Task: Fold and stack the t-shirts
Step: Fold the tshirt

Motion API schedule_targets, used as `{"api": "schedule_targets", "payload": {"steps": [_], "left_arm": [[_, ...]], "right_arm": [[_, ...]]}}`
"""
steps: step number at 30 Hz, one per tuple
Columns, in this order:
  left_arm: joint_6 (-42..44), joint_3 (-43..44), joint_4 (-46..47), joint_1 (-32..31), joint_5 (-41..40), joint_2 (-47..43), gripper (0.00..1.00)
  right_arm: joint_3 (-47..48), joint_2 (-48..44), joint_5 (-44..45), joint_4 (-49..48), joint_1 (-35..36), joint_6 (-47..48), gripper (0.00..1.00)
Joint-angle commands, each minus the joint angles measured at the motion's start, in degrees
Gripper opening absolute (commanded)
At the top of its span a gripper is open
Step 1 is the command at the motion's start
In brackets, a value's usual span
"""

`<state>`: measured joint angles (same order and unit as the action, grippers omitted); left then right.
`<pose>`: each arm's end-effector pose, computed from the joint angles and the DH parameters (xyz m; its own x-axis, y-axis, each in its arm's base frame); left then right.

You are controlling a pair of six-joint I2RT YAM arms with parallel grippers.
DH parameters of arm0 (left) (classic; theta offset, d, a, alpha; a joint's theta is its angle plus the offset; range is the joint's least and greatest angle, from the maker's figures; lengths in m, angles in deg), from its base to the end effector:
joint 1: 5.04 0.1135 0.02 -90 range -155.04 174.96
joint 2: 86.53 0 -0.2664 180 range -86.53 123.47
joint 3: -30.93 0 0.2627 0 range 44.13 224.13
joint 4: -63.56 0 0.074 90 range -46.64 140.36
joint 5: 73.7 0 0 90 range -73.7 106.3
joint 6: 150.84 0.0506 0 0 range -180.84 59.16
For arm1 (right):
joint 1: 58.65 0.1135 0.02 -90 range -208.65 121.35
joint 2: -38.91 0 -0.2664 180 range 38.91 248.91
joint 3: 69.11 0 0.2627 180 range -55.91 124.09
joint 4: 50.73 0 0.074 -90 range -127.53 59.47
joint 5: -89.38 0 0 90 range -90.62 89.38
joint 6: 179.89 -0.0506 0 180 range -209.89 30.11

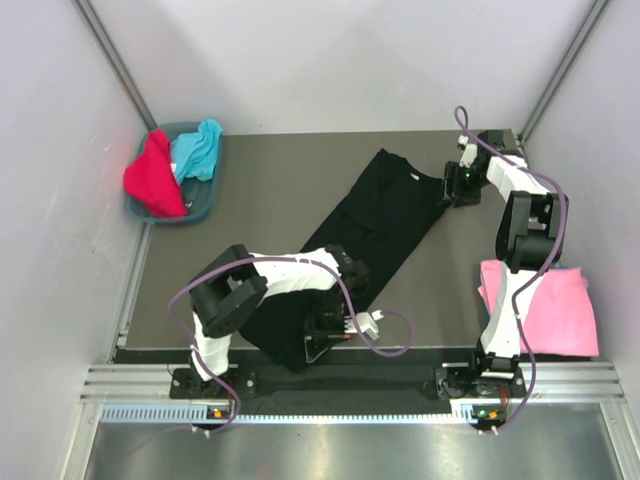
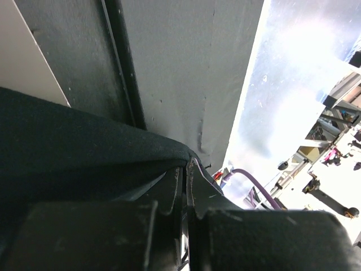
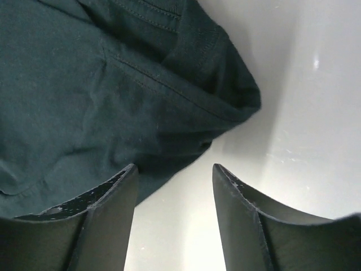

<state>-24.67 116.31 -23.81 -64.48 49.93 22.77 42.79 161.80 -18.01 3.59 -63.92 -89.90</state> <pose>0.1315 -0.2778 0.1502 -0.0196 0.9997 -0.0114 0.7759 0.0080 -0.6309 0.4730 -0.0284 0.1760 -0.9047 0.0836 -0.4177 -0.0365 0.9617 0.2716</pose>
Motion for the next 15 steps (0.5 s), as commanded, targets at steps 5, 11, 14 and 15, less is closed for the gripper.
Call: {"api": "schedule_targets", "payload": {"steps": [5,11,14,15], "left_arm": [[0.0,3.2,-4.5,-1.0,2.9,1.5,0.0],[-1.0,5.6,-3.7,-1.1,2.6,3.6,0.0],[-2.7,7.6,-2.1,-1.1,1.8,5.4,0.0],[-2.9,8.4,-1.8,-1.1,1.5,6.8,0.0]], "right_arm": [[6.9,6.0,-4.1,-1.7,0.1,-3.3,0.4],[12.6,11.1,-5.3,-2.8,1.7,-4.3,0.05],[18.9,14.8,-4.7,-3.6,3.4,-4.0,0.05],[22.2,15.6,-4.8,-4.1,3.9,-3.9,0.05]]}}
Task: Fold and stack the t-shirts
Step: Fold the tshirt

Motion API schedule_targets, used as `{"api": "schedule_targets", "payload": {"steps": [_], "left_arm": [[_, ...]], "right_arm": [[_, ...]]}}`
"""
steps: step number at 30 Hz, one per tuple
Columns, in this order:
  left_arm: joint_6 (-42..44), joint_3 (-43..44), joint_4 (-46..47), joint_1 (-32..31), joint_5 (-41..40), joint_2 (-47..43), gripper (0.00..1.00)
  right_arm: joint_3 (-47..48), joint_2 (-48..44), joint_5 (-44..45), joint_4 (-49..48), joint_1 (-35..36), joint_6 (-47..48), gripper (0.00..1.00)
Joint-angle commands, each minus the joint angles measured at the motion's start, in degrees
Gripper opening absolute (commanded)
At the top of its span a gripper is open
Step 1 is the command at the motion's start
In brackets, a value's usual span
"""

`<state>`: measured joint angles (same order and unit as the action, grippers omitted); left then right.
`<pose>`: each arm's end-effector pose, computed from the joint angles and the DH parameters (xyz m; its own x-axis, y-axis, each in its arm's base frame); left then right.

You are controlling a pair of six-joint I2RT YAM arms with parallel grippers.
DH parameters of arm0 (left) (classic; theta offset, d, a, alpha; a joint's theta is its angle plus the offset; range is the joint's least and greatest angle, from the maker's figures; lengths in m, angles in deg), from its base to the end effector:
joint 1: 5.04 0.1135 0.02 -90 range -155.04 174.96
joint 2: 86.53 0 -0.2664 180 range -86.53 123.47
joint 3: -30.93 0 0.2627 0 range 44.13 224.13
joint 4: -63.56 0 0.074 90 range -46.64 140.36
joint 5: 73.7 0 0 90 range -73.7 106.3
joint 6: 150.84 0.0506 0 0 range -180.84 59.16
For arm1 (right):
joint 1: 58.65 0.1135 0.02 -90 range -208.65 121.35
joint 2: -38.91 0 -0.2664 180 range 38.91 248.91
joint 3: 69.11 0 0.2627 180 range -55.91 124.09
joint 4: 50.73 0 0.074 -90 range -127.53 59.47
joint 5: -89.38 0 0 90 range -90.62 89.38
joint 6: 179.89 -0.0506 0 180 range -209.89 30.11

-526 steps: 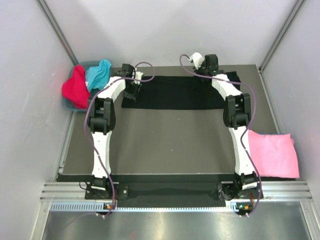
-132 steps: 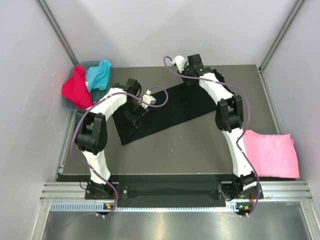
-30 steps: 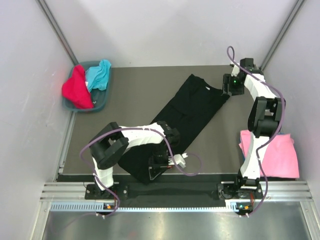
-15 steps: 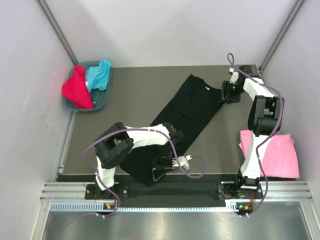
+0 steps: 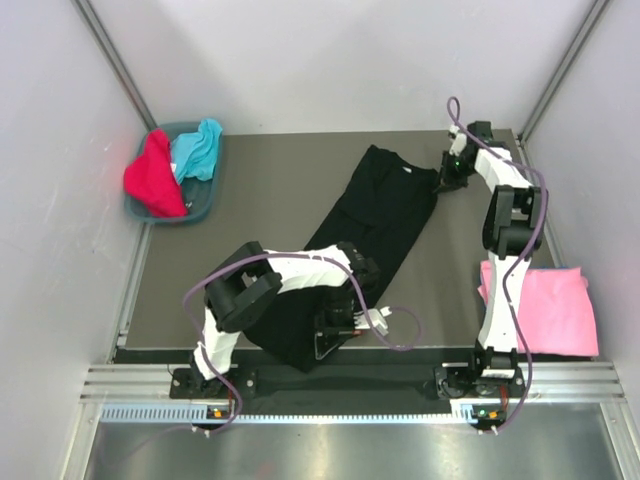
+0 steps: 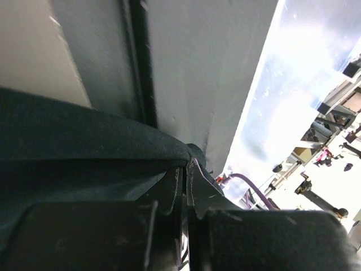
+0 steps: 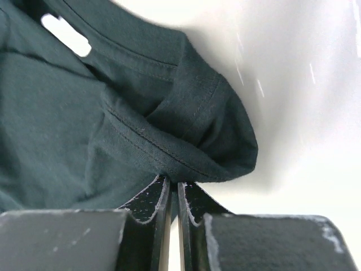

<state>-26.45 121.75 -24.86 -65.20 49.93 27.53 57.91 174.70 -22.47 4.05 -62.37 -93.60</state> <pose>0.1385 -0.2977 0.1452 -0.0311 0.9994 0.0139 0.7733 0.0329 -0.6332 0.5246 -0.0152 0.1509 -0.8984 0.1186 -0.4229 -0.0472 0.9312 0.3613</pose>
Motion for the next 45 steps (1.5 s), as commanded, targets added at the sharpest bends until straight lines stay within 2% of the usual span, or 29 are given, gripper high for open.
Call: {"api": "schedule_targets", "payload": {"steps": [1,9,16,26,39,41,44,45], "left_arm": [[-1.3,3.8,-0.7,-0.4,1.4,3.0,0.0],[-3.5,20.4,-1.3,-0.5,2.1,15.4,0.0],[-2.1,33.4,-4.2,-1.3,3.5,23.5,0.0],[-2.6,39.4,-4.3,-1.7,5.0,25.2,0.0],[-3.3,48.2,-3.0,-1.8,6.3,28.2,0.0],[-3.7,48.2,-3.0,-2.0,6.4,28.2,0.06],[-4.8,48.4,-2.5,-1.9,5.7,27.1,0.17],[-5.1,48.4,-2.0,-1.9,4.8,26.6,0.2]], "right_arm": [[8.7,4.5,-0.1,-5.5,3.2,-0.1,0.05],[20.2,11.1,-0.2,-11.3,9.3,-2.6,0.07],[26.4,14.9,1.4,-16.5,11.0,-6.7,0.08],[32.2,20.3,10.2,-23.3,11.1,-6.8,0.02],[33.7,21.1,11.8,-28.7,12.5,-7.2,0.02],[34.0,21.2,12.1,-29.3,12.6,-7.5,0.02],[33.5,20.7,13.7,-28.8,12.5,-7.5,0.16],[33.0,20.2,14.0,-28.1,12.5,-7.1,0.28]]}}
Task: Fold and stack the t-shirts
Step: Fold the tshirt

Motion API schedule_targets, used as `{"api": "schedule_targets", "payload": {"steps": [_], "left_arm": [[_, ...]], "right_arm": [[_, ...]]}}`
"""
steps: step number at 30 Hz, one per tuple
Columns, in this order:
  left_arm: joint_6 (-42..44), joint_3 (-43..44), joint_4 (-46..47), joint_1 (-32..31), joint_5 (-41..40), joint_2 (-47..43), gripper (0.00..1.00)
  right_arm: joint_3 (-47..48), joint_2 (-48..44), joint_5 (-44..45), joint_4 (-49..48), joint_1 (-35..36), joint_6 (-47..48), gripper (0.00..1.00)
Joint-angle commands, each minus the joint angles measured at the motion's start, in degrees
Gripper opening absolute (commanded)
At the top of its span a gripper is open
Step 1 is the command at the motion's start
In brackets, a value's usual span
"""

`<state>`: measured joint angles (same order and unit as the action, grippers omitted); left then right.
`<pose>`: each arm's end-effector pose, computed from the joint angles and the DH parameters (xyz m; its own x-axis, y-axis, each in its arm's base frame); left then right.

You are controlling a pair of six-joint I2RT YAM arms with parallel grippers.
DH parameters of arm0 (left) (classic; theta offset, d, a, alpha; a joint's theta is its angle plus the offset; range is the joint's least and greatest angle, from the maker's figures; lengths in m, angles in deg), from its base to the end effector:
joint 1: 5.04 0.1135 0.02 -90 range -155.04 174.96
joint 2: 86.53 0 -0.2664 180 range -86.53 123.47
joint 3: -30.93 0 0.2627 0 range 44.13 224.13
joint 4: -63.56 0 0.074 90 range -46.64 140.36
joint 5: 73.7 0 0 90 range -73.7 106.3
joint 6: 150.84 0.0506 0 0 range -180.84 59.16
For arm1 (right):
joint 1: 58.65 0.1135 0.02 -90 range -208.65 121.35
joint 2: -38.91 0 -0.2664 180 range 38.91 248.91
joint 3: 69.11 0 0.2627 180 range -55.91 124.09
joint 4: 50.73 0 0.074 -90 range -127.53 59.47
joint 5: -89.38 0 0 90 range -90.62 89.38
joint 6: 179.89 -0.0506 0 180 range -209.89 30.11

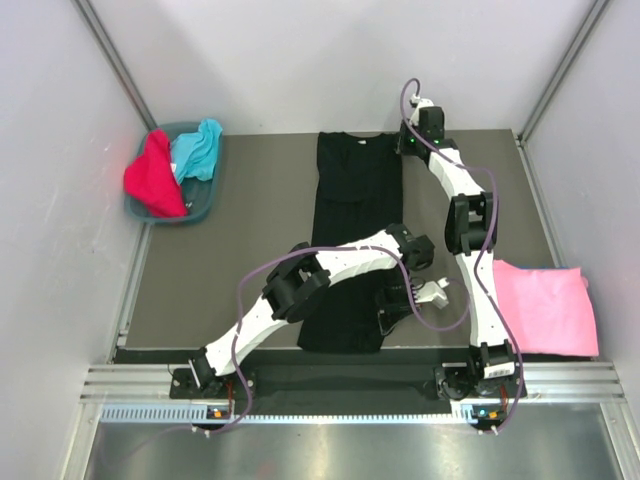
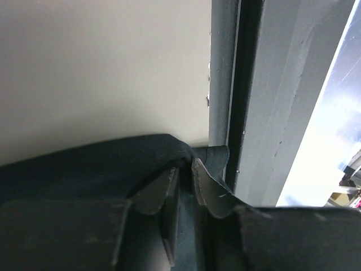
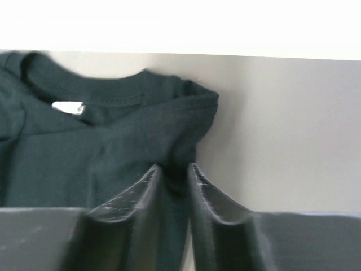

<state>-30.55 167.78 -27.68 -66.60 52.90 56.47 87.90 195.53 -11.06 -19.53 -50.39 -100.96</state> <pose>0.2017 -0.4357 0.1320 -0.0702 0.9798 -0.1872 0.8162 -0.0515 -0.5754 0.6256 0.1001 0.1576 -0.5541 0.1104 -0.8251 -0.1925 0.9473 0.2560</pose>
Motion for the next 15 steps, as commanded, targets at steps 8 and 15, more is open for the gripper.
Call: {"api": "schedule_targets", "payload": {"steps": [8,15], "left_arm": [[-5.3,-3.9,6.6,6.2,-5.0,-20.2,0.33],[-22.7,-19.8,19.4,27.0,1.5,-40.1,0.74]], "right_arm": [[-12.8,-19.5,4.8,1.0,-3.1,1.7,0.56],[-43.4,-47.7,0.2,1.5,-3.7,-5.0,0.58]]}}
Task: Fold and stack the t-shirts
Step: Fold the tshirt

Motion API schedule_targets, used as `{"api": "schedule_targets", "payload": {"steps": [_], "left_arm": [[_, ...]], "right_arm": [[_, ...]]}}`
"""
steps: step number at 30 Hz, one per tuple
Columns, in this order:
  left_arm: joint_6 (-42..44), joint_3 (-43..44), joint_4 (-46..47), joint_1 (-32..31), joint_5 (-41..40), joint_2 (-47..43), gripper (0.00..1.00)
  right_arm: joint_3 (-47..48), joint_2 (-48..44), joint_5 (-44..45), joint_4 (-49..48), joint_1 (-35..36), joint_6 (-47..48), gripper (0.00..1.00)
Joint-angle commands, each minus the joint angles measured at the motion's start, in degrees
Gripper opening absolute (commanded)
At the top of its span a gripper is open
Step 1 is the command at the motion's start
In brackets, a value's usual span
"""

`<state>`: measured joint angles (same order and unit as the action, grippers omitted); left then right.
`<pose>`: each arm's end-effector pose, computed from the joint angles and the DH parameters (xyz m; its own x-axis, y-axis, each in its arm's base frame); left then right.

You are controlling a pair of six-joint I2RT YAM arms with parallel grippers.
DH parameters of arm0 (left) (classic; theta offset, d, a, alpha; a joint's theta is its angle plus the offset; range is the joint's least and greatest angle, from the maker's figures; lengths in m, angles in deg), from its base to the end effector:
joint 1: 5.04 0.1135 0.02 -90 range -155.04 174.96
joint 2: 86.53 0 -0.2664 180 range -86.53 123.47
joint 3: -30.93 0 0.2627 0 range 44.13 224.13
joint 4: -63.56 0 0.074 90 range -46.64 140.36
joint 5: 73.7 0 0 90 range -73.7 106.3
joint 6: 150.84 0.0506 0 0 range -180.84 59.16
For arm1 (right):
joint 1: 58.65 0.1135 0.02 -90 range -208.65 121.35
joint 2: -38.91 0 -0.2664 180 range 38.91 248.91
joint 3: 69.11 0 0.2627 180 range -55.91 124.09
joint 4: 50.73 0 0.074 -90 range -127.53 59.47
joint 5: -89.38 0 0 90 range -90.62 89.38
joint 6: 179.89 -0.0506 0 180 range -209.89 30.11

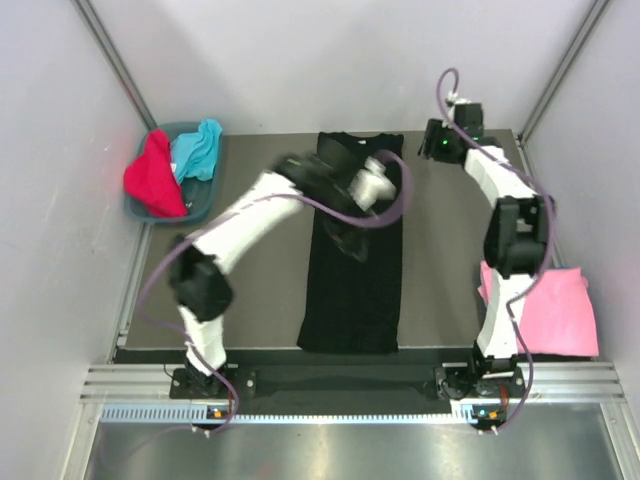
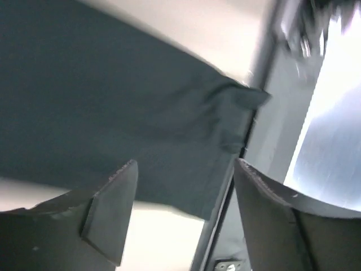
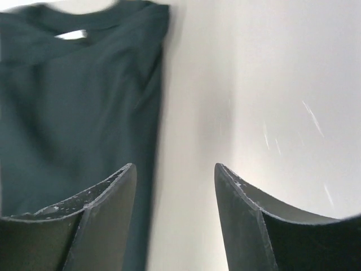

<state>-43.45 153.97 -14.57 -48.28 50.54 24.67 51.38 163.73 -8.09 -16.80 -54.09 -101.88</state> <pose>0.2865 -0.3085 0.3097 -0.4180 0.7322 -0.5377 0.8971 0.2393 -0.3714 0.5294 0.0488 0.2355 -0.6413 0.1555 -0.7514 -0.0484 0.9691 0.2419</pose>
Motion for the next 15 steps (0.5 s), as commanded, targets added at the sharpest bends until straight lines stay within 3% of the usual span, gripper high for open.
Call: {"api": "schedule_targets", "payload": {"steps": [1,2,3,4,9,15], "left_arm": [[-12.2,-8.7,7.8,11.1,4.6,-12.0,0.8],[-16.9,-14.4,12.0,15.6,5.3,-13.8,0.85],[-19.6,-17.1,13.3,17.7,7.7,-15.4,0.97],[-24.2,-19.5,14.5,19.7,8.8,-17.7,0.99],[-37.6,-36.2,21.0,29.9,18.8,-21.5,0.99],[-42.1,-46.8,22.4,31.7,15.5,-27.2,0.97]], "right_arm": [[-13.4,-18.4,-3.4,-0.3,0.1,-5.1,0.58],[-17.0,-23.0,-4.4,0.7,0.0,-7.3,0.58],[-20.4,-25.2,-6.7,0.9,0.2,-7.9,0.58],[-26.5,-27.4,-7.0,1.3,0.4,-8.0,0.57],[-45.9,-42.1,-11.7,5.8,4.6,-7.4,0.56],[-58.5,-50.9,-17.4,10.7,9.1,-9.3,0.49]]}}
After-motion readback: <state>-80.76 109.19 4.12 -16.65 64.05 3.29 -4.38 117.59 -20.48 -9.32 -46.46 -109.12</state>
